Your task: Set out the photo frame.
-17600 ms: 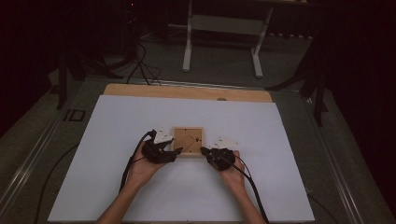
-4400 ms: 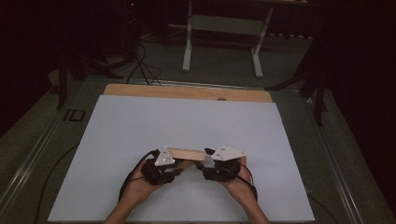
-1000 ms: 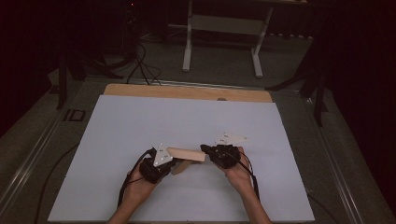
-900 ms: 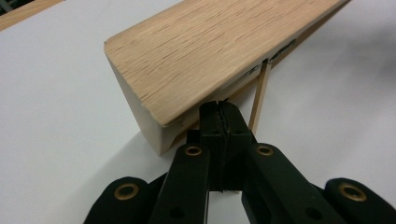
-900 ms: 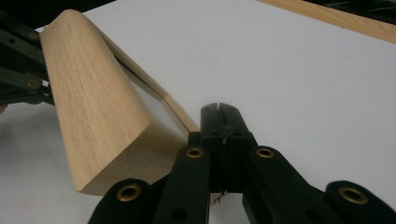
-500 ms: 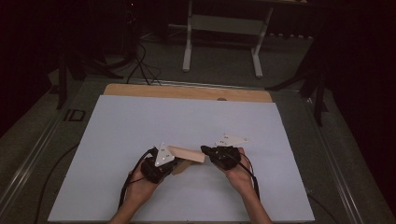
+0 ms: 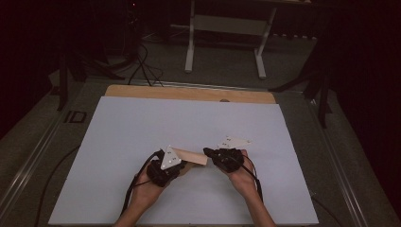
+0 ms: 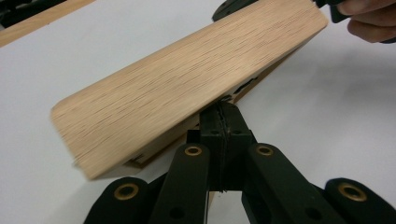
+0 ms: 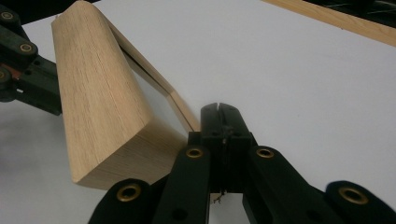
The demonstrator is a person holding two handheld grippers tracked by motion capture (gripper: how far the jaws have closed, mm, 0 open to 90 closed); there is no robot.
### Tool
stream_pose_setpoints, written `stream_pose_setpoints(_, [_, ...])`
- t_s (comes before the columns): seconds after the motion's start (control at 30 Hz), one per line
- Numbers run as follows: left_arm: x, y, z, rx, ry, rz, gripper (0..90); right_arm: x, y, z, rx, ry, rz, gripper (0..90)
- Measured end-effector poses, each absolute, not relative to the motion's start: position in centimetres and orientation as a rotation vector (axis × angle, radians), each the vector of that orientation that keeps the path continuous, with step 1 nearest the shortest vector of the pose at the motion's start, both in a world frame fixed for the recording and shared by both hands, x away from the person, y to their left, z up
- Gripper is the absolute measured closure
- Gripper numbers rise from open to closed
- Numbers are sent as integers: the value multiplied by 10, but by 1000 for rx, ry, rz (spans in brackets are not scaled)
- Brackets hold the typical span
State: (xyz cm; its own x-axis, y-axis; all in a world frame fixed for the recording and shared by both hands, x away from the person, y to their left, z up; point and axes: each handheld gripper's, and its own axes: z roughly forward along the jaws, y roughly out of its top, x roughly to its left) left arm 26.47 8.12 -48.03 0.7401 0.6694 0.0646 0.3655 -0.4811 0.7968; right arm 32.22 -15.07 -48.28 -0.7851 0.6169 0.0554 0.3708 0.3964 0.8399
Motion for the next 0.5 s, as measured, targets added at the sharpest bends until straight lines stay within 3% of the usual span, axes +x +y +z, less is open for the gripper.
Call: stream_pose_setpoints(0.5, [269, 74, -483, 2148, 768, 461, 896, 319, -151, -483, 857, 2395, 1331, 899])
